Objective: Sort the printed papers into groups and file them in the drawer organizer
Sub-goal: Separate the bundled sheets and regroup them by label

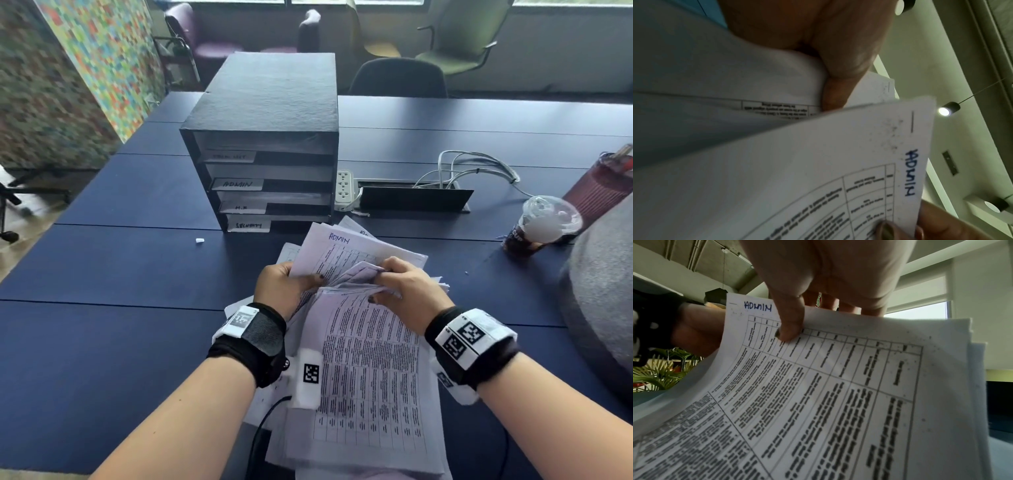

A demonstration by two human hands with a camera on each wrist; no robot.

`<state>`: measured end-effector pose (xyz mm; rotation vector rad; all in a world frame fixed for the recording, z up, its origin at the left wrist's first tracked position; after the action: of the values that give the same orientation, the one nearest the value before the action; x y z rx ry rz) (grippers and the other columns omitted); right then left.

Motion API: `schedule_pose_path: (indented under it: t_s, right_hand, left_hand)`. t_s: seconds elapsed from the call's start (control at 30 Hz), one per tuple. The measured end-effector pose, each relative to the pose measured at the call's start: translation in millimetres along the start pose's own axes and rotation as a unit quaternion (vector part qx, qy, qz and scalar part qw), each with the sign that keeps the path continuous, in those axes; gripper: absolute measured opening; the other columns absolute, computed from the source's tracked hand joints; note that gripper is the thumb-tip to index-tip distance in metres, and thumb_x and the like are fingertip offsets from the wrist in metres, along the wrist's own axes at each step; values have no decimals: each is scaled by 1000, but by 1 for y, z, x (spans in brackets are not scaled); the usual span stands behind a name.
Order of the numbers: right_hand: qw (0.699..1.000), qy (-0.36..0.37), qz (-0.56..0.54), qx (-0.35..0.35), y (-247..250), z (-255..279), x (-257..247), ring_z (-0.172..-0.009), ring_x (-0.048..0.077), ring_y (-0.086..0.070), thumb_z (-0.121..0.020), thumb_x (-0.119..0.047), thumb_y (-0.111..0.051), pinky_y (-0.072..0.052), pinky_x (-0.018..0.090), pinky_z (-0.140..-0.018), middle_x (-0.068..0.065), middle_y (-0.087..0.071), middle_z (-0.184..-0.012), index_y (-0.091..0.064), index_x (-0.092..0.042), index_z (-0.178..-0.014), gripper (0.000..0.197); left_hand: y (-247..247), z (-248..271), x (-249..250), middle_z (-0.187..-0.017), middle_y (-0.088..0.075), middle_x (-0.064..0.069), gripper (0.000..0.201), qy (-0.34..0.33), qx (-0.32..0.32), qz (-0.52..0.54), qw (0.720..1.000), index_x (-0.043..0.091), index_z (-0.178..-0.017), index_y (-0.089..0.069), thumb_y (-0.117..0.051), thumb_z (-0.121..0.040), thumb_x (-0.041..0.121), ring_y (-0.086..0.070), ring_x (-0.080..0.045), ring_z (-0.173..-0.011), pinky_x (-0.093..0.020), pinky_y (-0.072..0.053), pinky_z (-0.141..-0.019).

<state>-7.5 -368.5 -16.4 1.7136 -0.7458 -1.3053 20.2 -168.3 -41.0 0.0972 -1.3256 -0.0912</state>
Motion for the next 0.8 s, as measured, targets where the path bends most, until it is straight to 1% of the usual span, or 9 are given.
schedule_pose_path:
  t_s: [0.13, 0.2, 0.3, 0.4, 0.5, 0.57, 0.67, 0.73, 0.8]
  right_hand:
    - [998, -33, 35, -28, 1, -1, 1, -107, 28, -55, -82, -22, -68, -44, 37, -93, -1, -57, -122, -70, -16, -101, 20]
    - [995, -68, 49, -44, 0, 0, 7, -112, 25, -51, -85, -25, -64, -40, 34, -96, -5, -53, -128, -68, -19, -107, 23]
    - [994, -82, 47, -48, -3, 2, 11, -108, 24, -54, -86, -26, -64, -40, 32, -95, -4, -55, -123, -67, -20, -112, 27]
    - [995, -87, 18, -37, -8, 5, 16, -100, 24, -60, -83, -25, -68, -45, 31, -94, -2, -53, -127, -71, -18, -103, 22]
    - [996, -86, 18, -12, -8, 10, 19, -102, 18, -58, -79, -26, -71, -43, 33, -100, -1, -44, -137, -72, -20, -89, 11]
    - [994, -94, 54, -17, -9, 11, 21, -105, 16, -57, -82, -34, -67, -37, 35, -99, -4, -50, -128, -70, -26, -93, 14]
    - [986, -128, 88, -67, -18, 13, 31, -101, 18, -56, -89, -38, -57, -36, 34, -92, -7, -57, -110, -62, -29, -107, 22]
    - [984, -154, 50, -72, -22, 15, 40, -98, 20, -55, -87, -30, -62, -40, 30, -93, -4, -54, -114, -59, -24, -115, 29]
    - [982, -174, 28, -71, -23, 16, 53, -97, 18, -55, -84, -20, -67, -39, 21, -90, -2, -50, -119, -59, -16, -117, 35]
  left_hand:
    - [14, 2, 21, -83, -75, -3, 12, -32, 27, 11, 999, 15, -81, -75, -79, -72, 9, -68, -26, -79, -39, -56, -76]
    - [22, 5, 41, -74, -74, 3, 14, -66, 31, 36, 997, 16, -78, -73, -79, -71, 5, -67, -16, -71, -31, -57, -69]
    - [33, 11, 76, -64, -71, 10, 20, -125, 42, 80, 988, 12, -77, -71, -75, -71, -6, -65, -2, -62, -15, -53, -60]
    - [51, 15, 105, -68, -72, 9, 22, -166, 68, 100, 979, 15, -79, -72, -76, -70, -4, -67, -6, -68, -17, -53, -64]
    - [72, 20, 129, -69, -72, 12, 23, -199, 112, 110, 967, 24, -73, -72, -78, -70, 1, -66, -9, -70, -25, -55, -71]
    - [83, 26, 144, -67, -71, 14, 26, -229, 133, 122, 956, 27, -66, -72, -77, -72, 2, -65, -5, -67, -24, -54, -70]
    - [101, 34, 160, -64, -70, 18, 21, -265, 161, 124, 943, 27, -70, -70, -77, -74, 8, -64, -1, -65, -21, -52, -63]
    - [115, 37, 166, -71, -72, 12, 12, -280, 181, 139, 933, 26, -71, -72, -80, -68, 17, -67, -11, -75, -34, -56, -69]
    - [127, 37, 169, -80, -74, 5, 18, -293, 192, 180, 919, 20, -81, -73, -81, -65, 17, -67, -20, -83, -43, -55, -77]
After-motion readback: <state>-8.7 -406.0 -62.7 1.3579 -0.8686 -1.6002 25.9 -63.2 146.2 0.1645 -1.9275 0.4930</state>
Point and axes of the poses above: each hand's wrist, its own z-axis away from the middle knuckle, its own y-axis out of the back of the hand, x = y × z, the point moved 9 cm from there along -z, towards the middle knuckle
